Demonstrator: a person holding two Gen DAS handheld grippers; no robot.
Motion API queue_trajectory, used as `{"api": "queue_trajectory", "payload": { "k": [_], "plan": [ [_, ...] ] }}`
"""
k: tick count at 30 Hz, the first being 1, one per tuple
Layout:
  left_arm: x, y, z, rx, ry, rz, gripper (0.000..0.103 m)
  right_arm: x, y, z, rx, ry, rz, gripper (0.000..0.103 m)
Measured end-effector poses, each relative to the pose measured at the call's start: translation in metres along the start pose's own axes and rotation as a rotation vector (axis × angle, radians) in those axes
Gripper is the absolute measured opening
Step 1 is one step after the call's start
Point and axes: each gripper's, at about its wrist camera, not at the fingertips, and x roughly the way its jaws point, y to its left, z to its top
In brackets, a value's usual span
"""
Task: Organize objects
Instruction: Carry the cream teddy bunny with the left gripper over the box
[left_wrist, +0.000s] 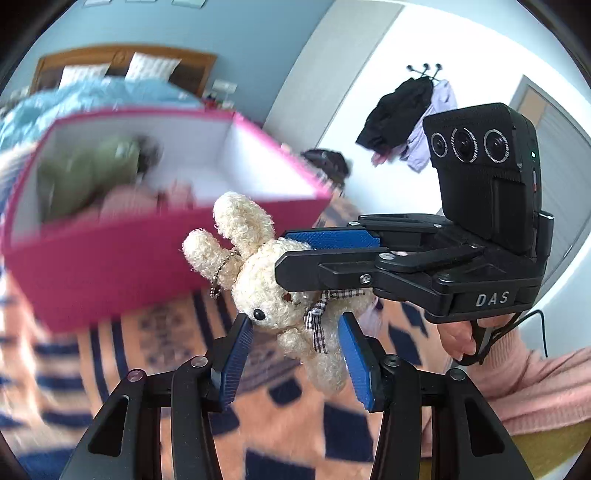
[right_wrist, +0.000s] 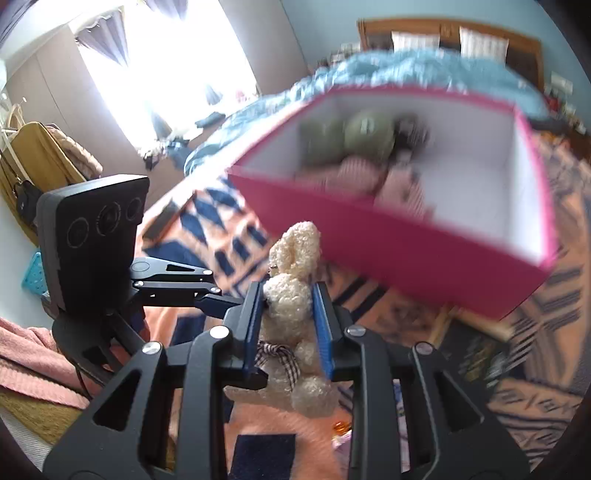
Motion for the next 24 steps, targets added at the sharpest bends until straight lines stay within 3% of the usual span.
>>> {"api": "queue_trajectory", "payload": {
  "k": [5, 11, 15, 24],
  "plan": [
    [0.000, -0.007, 0.045, 0.065, -0.045, 0.043, 0.049, -0.025, -0.008, 0.032, -0.023, -0.105, -0.031, 0.029],
    [0.014, -0.002, 0.098, 0.096, -0.060, 0.105, 0.049, -0.026, -0.032, 0.067, -0.019, -0.160, -0.064, 0.029],
    [0.031, 0.016, 0.114, 0.082, -0.050, 0.152, 0.049, -0.013, -0.056, 0.087, 0.013, -0.160, -0.063, 0.029],
    [0.081, 0.050, 0.141, 0.030, 0.056, 0.200, 0.048, 0.034, -0.112, 0.109, 0.070, -0.087, -0.156, 0.029]
  ]
}}
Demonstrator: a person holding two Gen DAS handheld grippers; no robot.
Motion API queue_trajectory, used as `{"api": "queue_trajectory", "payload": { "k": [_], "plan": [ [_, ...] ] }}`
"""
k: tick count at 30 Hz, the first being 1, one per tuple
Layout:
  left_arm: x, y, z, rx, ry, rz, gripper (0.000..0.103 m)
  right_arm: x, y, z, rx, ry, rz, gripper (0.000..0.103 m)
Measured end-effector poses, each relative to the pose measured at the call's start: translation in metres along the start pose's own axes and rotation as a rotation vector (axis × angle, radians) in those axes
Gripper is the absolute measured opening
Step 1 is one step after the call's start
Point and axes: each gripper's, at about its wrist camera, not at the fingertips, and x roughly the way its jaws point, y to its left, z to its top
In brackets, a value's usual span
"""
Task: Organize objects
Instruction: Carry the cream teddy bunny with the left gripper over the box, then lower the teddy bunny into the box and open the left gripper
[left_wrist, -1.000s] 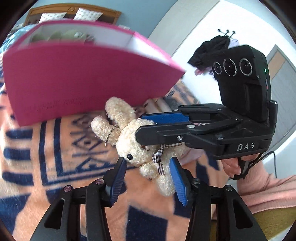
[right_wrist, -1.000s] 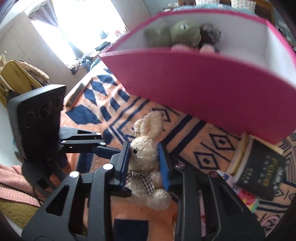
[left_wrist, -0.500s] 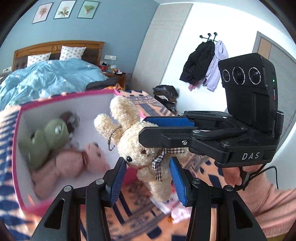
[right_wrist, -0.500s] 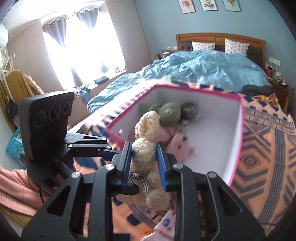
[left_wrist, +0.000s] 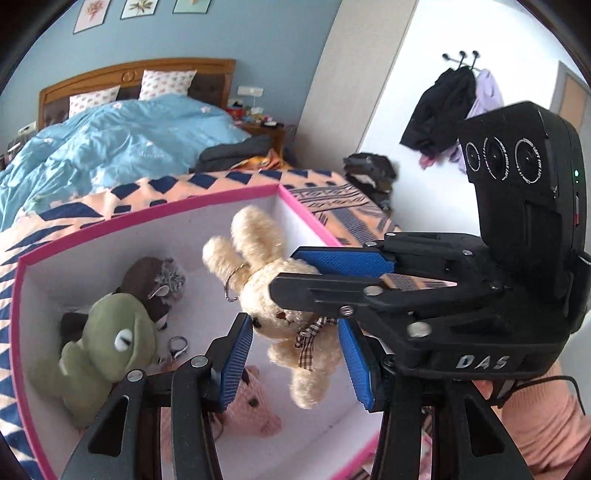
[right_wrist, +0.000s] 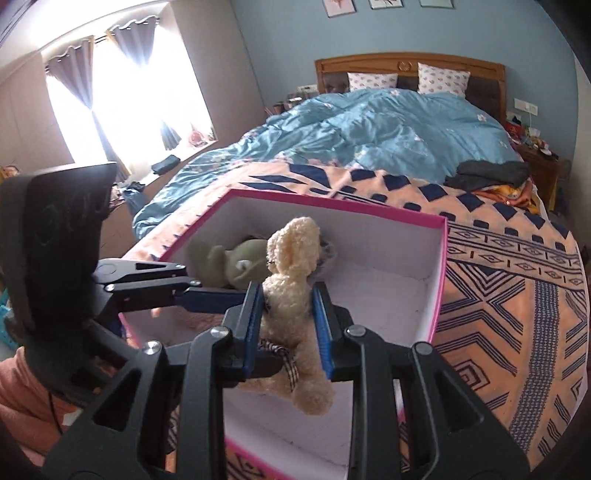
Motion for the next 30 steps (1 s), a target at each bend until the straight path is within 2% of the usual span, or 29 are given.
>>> {"api": "queue_trajectory", "payload": {
  "k": [6, 11, 20, 26, 30],
  "plan": [
    [0.021, 0.007, 0.011, -0.039, 0.058, 0.047, 0.048, 0.023, -0.024, 0.003, 0.052, 0.029, -0.077, 0.029],
    [0.014, 0.006, 0.006, -0.040, 0.032, 0.067, 0.048, 0.013, -0.035, 0.005, 0.107, -0.002, -0.126, 0.034],
    [-0.024, -0.007, -0.020, -0.005, -0.063, 0.018, 0.050, -0.020, -0.023, -0.015, 0.112, -0.036, -0.070, 0.035],
    [-0.060, -0.023, -0.051, 0.037, -0.136, -0.042, 0.053, -0.049, -0.008, -0.038, 0.110, -0.072, -0.011, 0.035],
    [-0.076, -0.040, -0.075, 0.092, -0.156, -0.067, 0.055, -0.076, -0.002, -0.059, 0.130, -0.113, 0.012, 0.040]
  ]
}}
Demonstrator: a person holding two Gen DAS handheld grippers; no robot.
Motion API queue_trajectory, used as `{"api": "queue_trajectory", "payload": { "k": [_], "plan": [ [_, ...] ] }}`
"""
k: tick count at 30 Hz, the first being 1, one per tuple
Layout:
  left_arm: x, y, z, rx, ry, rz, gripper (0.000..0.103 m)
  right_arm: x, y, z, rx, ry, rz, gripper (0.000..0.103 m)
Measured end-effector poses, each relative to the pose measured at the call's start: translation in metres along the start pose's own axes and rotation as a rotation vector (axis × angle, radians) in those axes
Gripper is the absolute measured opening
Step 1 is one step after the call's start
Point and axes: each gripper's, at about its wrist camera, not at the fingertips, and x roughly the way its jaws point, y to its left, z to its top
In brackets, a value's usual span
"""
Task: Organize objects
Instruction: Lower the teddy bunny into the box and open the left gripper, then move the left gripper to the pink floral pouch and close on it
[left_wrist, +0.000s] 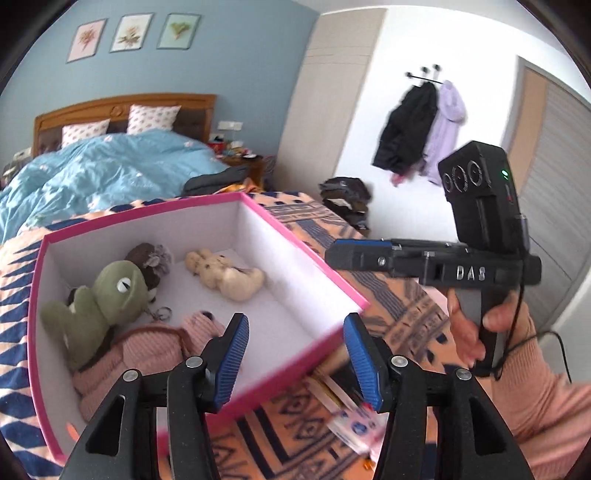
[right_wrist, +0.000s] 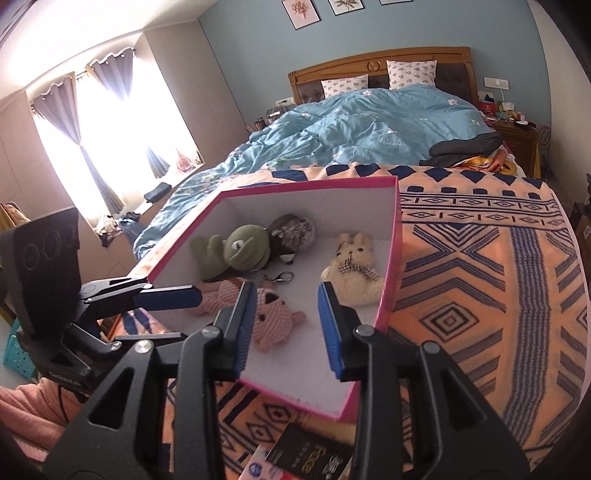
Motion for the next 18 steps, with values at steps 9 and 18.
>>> {"api": "queue_trajectory", "payload": {
  "k": [9, 18],
  "plan": [
    [0.013, -0.035, -0.048, 0.043, 0.109, -0.079, 0.056, -0.038, -0.012, -0.070, 0.095, 0.038, 0.002, 0.044],
    [0.024, -0.094, -0.075, 0.218, 0.181, -0.225, 0.056, -0.047, -0.035, -0.151, 0.303, 0.148, 0.017, 0.044]
  ]
}}
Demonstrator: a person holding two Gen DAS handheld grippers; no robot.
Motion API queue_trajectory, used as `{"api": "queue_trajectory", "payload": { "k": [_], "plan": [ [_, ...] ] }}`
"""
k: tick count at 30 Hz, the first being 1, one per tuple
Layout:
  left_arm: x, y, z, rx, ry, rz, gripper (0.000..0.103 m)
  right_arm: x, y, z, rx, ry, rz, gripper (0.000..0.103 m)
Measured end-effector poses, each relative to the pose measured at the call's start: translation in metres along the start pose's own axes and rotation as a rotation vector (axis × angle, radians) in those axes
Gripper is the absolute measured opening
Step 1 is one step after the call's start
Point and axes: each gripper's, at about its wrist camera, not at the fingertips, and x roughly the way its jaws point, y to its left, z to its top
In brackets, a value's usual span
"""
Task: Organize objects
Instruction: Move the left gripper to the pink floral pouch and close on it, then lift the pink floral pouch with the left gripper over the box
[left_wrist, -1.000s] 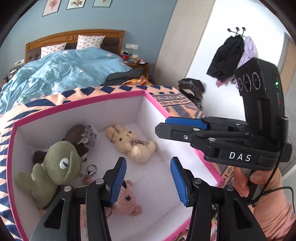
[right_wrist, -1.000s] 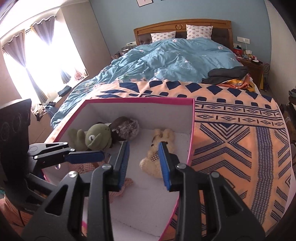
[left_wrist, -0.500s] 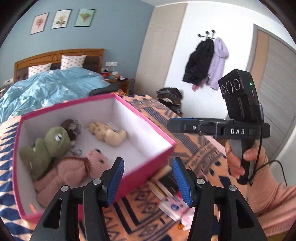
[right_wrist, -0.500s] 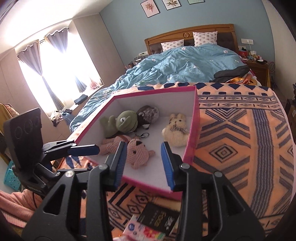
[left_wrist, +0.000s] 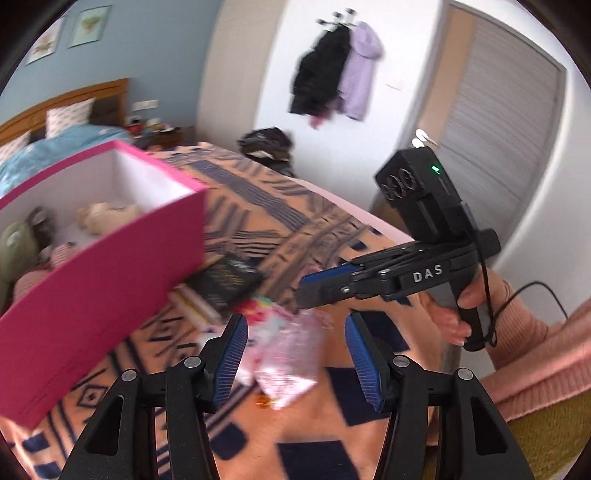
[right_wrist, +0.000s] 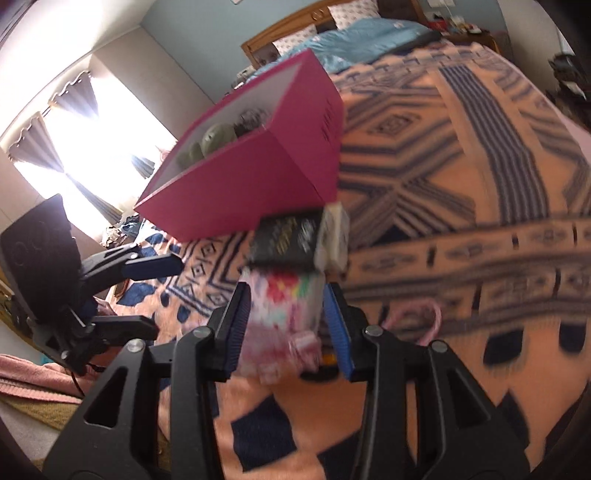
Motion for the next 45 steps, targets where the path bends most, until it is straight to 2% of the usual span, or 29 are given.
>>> {"api": "queue_trajectory", "payload": {
  "k": [4, 9, 10, 15, 24, 29, 32, 36, 45],
  "plan": [
    [0.018, -0.010, -0.004, 0.048, 0.046, 0.027, 0.051, -0.005, -0.009, -0.016, 0.060, -0.003, 0.019, 0.044],
    [0.022, -0.004, -0.015, 0.009, 0.061, 0.040, 0.029, -0.005, -0.018, -0.034, 0.127, 0.006, 0.076, 0.044],
    [0.021, -0.001, -0.016, -0.003, 0.061, 0.042, 0.028, -0.003, -0.019, -0.036, 0.138, 0.011, 0.084, 0.044],
    [0.016, 0.009, -0.023, -0.044, 0.064, 0.042, 0.027, 0.007, -0.024, -0.040, 0.182, 0.024, 0.161, 0.044],
    [0.014, 0.014, -0.029, -0.084, 0.075, 0.039, 0.027, 0.012, -0.037, -0.029, 0.278, -0.084, 0.264, 0.048],
    [0.015, 0.014, -0.030, -0.097, 0.081, 0.031, 0.027, 0.016, -0.029, -0.034, 0.241, -0.108, 0.233, 0.047],
    [0.015, 0.012, -0.029, -0.103, 0.080, 0.014, 0.027, 0.017, -0.031, -0.032, 0.231, -0.115, 0.220, 0.041],
    [0.014, 0.006, -0.027, -0.099, 0.070, -0.022, 0.027, 0.005, -0.018, -0.033, 0.155, -0.148, 0.157, 0.032],
    [-0.007, -0.002, -0.005, -0.092, -0.018, -0.078, 0.027, -0.039, 0.024, -0.008, -0.019, -0.236, 0.068, 0.026]
  ]
}}
